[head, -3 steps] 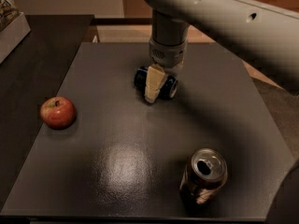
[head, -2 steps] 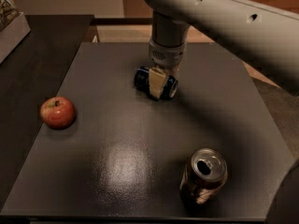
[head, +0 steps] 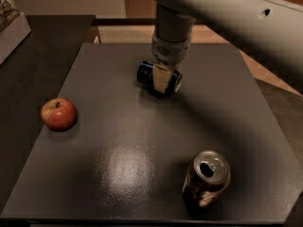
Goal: Place pepsi can upright
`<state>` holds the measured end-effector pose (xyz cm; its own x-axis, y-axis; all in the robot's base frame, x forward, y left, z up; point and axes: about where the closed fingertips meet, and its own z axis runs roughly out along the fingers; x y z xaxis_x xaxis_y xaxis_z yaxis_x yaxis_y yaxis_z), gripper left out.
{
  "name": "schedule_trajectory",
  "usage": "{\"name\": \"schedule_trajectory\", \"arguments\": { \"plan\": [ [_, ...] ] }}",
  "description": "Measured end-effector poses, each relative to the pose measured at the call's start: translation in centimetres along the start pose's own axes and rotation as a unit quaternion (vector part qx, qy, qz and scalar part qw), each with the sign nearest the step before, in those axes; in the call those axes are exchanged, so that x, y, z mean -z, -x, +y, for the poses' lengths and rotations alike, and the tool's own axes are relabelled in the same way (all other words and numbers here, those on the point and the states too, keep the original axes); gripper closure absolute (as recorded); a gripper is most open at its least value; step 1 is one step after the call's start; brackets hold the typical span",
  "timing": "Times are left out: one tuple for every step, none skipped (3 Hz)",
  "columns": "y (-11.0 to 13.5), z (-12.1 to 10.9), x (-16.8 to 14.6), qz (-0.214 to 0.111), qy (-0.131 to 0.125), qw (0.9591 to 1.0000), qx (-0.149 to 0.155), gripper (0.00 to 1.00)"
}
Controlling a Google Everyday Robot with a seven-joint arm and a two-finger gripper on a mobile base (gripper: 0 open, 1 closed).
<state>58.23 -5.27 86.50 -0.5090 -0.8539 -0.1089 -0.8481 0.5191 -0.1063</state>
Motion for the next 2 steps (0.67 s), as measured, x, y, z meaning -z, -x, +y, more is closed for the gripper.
{"name": "schedule_trajectory", "arguments": {
  "plan": [
    [0.1,-0.8,2.8,-0.023,-0.044,0.9975,0.049,1.0],
    [0.0,-1.9,5.3,-0.045,-0.1,0.9865,0.121,1.0]
  ]
}}
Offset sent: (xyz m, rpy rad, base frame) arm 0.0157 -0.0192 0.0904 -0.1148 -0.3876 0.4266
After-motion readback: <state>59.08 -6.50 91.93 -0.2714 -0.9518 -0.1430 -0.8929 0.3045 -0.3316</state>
